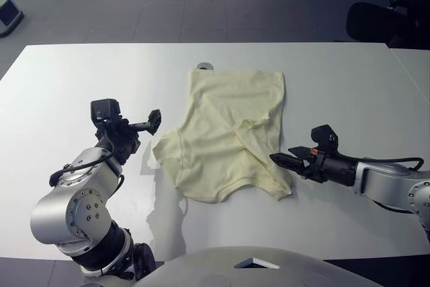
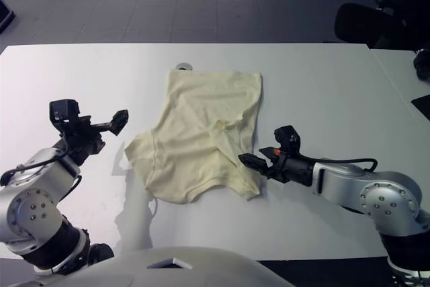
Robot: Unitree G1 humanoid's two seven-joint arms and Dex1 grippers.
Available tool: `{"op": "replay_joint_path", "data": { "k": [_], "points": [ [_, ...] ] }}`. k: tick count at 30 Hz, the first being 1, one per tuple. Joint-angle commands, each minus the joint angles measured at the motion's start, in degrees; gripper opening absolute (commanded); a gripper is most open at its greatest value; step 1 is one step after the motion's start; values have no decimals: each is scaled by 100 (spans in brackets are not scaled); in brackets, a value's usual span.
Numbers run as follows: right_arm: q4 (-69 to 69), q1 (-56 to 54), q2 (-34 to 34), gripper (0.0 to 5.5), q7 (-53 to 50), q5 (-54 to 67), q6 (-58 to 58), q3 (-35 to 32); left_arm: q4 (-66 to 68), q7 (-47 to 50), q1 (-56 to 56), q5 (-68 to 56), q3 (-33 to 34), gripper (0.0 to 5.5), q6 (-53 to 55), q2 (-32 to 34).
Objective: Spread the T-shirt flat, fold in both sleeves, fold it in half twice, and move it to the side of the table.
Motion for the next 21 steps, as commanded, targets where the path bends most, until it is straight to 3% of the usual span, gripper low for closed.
{"op": "replay_joint_path", "data": {
  "k": [1,13,21],
  "points": [
    [-55,155,107,343,86,-158,107,17,44,-8,-66,33,-79,540,78,31],
    [-104,219,288,153,147,-303,313,-10,-39,29,-36,77,-111,540,120,-28],
    [-423,19,222,15,-42,290,366,-157,-96,37,50,109,-92,540,109,-90]
  ]
}}
